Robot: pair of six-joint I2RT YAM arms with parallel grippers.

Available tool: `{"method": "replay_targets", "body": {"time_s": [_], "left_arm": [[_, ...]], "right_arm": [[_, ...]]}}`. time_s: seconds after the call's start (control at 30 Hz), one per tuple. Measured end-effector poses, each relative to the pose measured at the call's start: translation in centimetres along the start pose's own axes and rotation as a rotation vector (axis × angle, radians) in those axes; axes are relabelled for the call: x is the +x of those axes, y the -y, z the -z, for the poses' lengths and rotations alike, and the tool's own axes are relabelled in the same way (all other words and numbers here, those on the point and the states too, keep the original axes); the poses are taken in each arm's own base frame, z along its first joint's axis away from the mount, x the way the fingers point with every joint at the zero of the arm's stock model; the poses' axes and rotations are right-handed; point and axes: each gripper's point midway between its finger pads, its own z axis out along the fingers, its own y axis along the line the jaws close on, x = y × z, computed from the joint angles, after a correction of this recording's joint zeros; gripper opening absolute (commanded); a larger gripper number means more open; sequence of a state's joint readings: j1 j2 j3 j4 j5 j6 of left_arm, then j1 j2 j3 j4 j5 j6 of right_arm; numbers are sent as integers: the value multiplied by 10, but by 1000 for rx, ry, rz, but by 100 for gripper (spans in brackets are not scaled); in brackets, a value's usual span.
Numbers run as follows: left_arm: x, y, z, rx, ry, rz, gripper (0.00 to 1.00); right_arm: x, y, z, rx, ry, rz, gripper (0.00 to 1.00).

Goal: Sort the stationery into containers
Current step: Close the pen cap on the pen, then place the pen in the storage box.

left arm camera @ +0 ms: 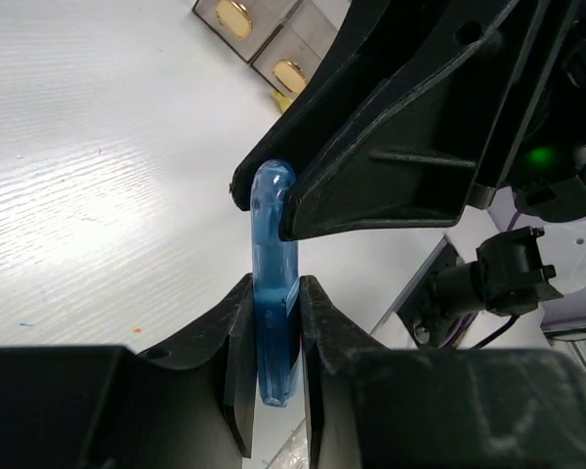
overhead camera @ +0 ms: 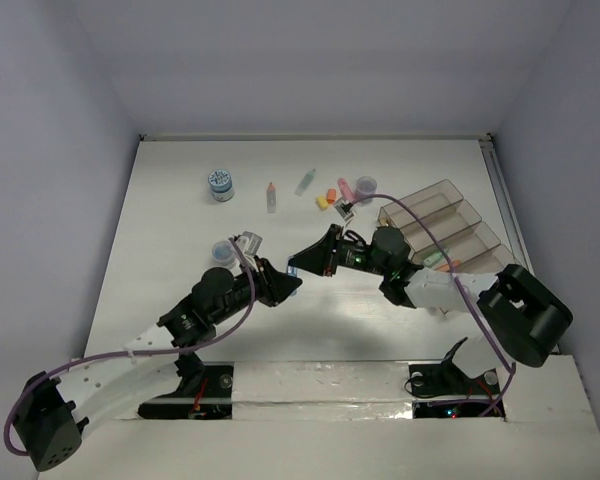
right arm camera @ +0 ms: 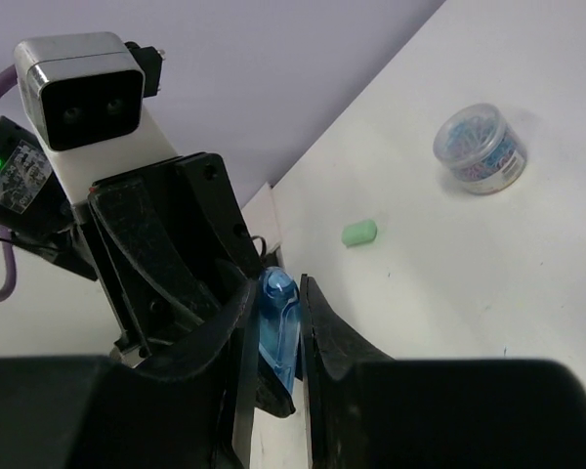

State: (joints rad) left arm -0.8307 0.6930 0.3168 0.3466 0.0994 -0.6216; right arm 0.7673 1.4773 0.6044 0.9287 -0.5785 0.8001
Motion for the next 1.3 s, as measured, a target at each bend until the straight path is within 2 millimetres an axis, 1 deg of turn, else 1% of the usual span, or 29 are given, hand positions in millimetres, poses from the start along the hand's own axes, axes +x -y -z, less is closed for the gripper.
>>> {"method": "replay_targets", "body": {"time_s": [0.17, 0.3, 0.47, 0.57, 0.77, 0.83, 0.87, 0.93, 1.07, 1.2, 1.23, 1.3], "left_arm": [[-5, -3, -1, -9, -43, -29, 0], [-7, -8, 0, 22, -88, -5, 0], [-4, -12, 0, 42, -129, 37, 0], [-9, -12, -2, 42, -111, 49, 0], [-28, -11, -1, 43, -27, 59, 0], [-30, -12, -1, 41, -10, 66, 6], [-29, -14, -1, 39, -5, 72, 14], [-27, -16, -1, 32, -3, 79, 23], [-33, -15, -2, 43, 29, 69, 29], [-40, -10, -3, 66, 58, 54, 37], [-42, -9, -3, 71, 64, 50, 41], [-44, -7, -3, 77, 72, 44, 46]], "right_arm": [[0, 3, 1, 32, 57, 10, 0], [-1, 7, -2, 59, 105, -5, 0], [1, 14, -4, 86, 121, -36, 0], [-6, 13, -9, 105, 137, -48, 0], [-25, 8, -22, 89, 165, -87, 0], [-26, 9, -25, 82, 164, -110, 0], [-26, 9, -26, 80, 162, -124, 0], [-23, 13, -27, 80, 152, -152, 0], [-16, 16, -28, 70, 125, -233, 0], [-22, 20, -25, 46, 140, -309, 0], [-23, 22, -24, 45, 145, -324, 0], [-26, 27, -22, 54, 153, -349, 0]]}}
